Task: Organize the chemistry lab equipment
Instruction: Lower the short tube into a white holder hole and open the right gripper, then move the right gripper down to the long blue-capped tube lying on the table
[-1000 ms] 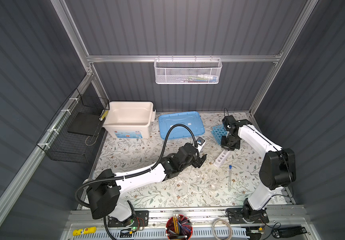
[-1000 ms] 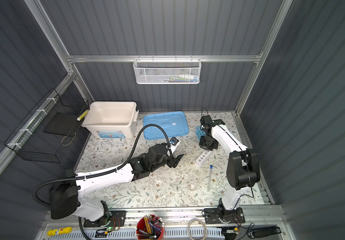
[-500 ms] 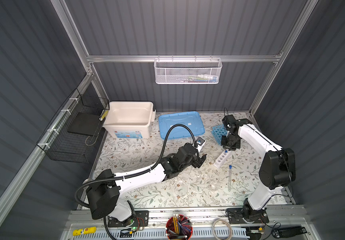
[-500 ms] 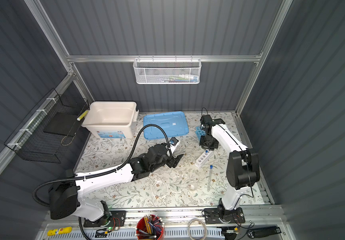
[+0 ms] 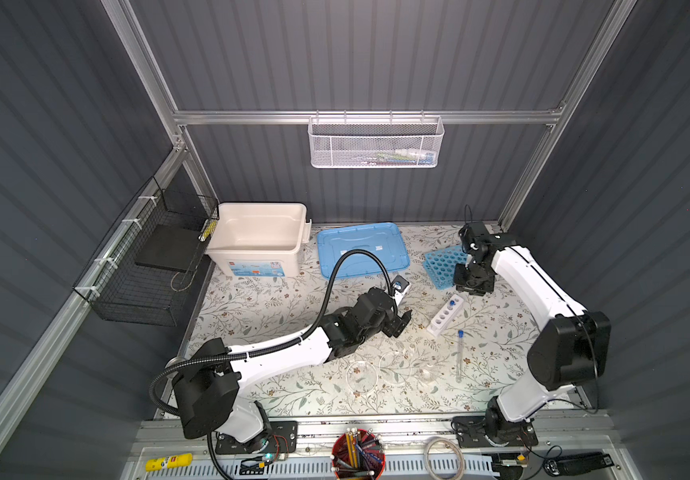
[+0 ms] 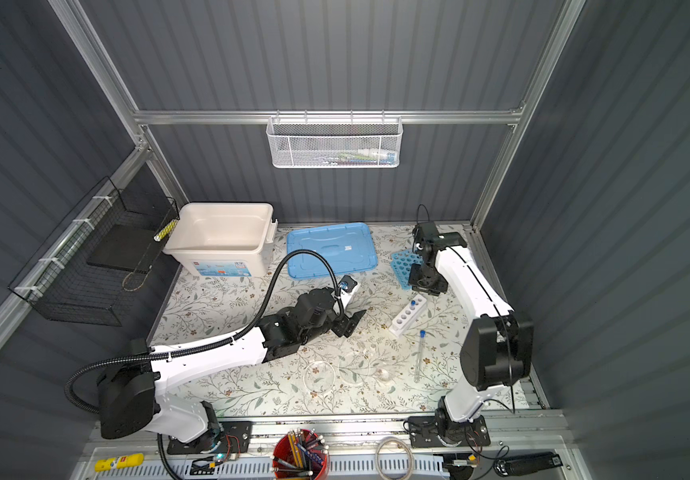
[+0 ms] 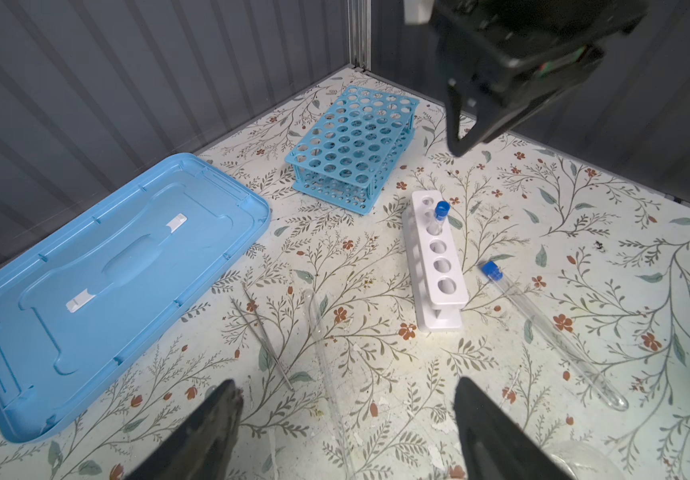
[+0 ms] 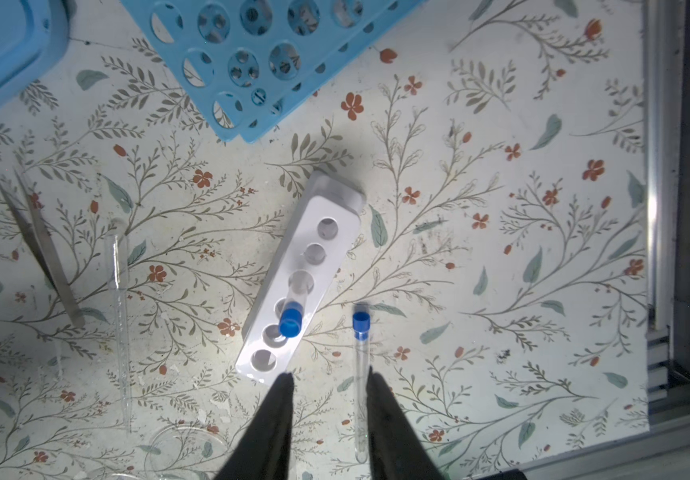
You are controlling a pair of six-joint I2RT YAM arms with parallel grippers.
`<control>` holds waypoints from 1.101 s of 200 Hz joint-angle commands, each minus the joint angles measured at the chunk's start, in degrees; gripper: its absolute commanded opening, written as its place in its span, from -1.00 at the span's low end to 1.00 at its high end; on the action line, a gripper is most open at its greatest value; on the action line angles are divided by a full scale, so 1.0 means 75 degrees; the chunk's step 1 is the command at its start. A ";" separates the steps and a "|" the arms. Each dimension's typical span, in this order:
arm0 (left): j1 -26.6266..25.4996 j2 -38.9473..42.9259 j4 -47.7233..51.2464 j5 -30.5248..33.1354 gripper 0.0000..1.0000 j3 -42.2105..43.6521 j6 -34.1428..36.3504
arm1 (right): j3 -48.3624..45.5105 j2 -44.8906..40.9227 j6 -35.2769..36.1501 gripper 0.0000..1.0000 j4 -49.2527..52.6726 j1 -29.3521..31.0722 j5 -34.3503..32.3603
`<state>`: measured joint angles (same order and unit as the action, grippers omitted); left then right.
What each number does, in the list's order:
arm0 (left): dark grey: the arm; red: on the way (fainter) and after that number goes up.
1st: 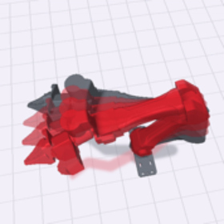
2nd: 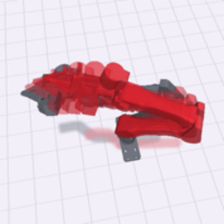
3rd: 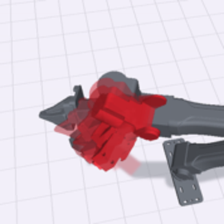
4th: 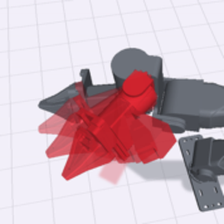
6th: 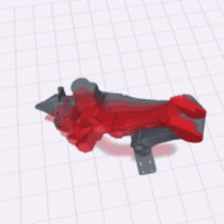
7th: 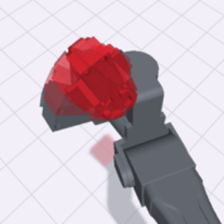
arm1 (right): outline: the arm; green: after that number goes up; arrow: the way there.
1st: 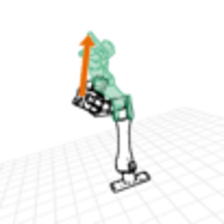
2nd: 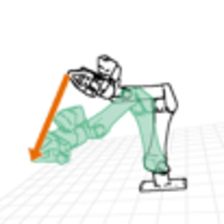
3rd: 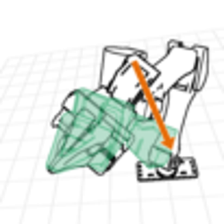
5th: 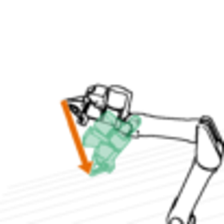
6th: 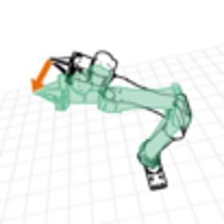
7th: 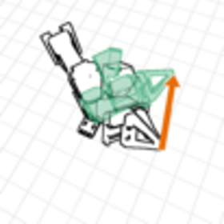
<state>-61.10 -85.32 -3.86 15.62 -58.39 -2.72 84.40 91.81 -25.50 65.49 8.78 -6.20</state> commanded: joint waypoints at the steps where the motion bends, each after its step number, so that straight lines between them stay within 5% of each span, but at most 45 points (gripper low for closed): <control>1: -0.0033 0.0230 0.0410 -0.0106 0.64 -0.0095 -0.0208 | -0.0686 -0.0850 -0.0161 -0.32 0.0445 -0.0045 0.0018; 80: -0.0038 -0.0444 0.1622 -0.0734 0.64 -0.0876 -0.0821 | -0.4083 -0.3006 -0.0731 -0.40 -0.0275 -0.0013 0.0924; 167: -0.0347 -0.0832 0.2343 -0.1052 0.61 -0.1441 -0.1536 | -0.4329 -0.3036 -0.1234 -0.34 -0.0578 0.0142 0.1072; 220: -0.0549 -0.0336 0.2095 -0.0901 0.62 -0.1002 -0.2027 | -0.4376 -0.1744 -0.1440 -0.32 -0.1404 0.0142 0.0717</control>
<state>-64.86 -91.24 12.47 8.73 -67.72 -15.18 52.12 74.43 -34.76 58.78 9.82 1.34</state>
